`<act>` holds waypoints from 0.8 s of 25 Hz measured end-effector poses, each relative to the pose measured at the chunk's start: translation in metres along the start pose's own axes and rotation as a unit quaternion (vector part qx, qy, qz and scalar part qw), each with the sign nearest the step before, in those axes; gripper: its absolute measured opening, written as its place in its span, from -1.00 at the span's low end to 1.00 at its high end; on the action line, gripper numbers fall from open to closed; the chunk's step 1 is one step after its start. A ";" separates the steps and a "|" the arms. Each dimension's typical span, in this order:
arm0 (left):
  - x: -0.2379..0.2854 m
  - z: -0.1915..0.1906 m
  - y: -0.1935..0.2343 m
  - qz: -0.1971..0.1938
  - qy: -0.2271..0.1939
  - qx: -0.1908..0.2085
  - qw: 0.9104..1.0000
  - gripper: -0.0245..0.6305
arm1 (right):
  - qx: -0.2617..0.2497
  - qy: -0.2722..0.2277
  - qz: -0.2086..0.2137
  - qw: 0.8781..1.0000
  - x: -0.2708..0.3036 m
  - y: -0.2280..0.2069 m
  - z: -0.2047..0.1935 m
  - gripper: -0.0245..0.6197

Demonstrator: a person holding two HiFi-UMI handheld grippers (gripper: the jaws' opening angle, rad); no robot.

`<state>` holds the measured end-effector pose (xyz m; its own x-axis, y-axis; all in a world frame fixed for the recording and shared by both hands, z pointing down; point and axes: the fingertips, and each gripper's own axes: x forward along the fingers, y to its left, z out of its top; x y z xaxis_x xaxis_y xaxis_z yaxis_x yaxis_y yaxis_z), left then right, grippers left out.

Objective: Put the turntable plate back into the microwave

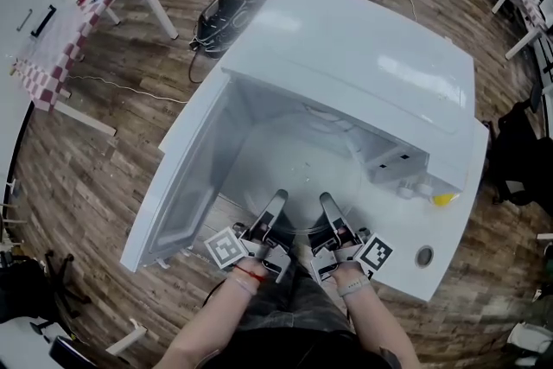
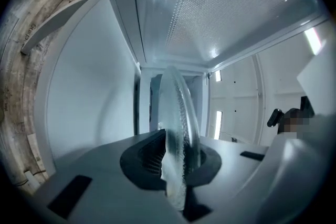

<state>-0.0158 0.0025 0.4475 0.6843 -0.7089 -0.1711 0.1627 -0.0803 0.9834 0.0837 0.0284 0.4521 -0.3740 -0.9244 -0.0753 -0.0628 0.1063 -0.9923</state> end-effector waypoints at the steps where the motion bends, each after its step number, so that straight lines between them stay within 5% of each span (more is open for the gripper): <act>1: 0.003 0.001 0.001 0.000 0.003 0.000 1.000 -0.82 | 0.000 -0.003 0.000 1.000 0.001 -0.001 0.002 -0.78; 20: 0.027 0.005 0.014 0.007 -0.001 -0.014 1.000 -0.82 | -0.003 -0.006 -0.009 1.000 0.015 -0.009 0.024 -0.78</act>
<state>0.0011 -0.0212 0.4566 0.6854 -0.7112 -0.1563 0.1723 -0.0503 0.9838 0.1009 0.0051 0.4579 -0.3621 -0.9303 -0.0590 -0.0755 0.0923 -0.9929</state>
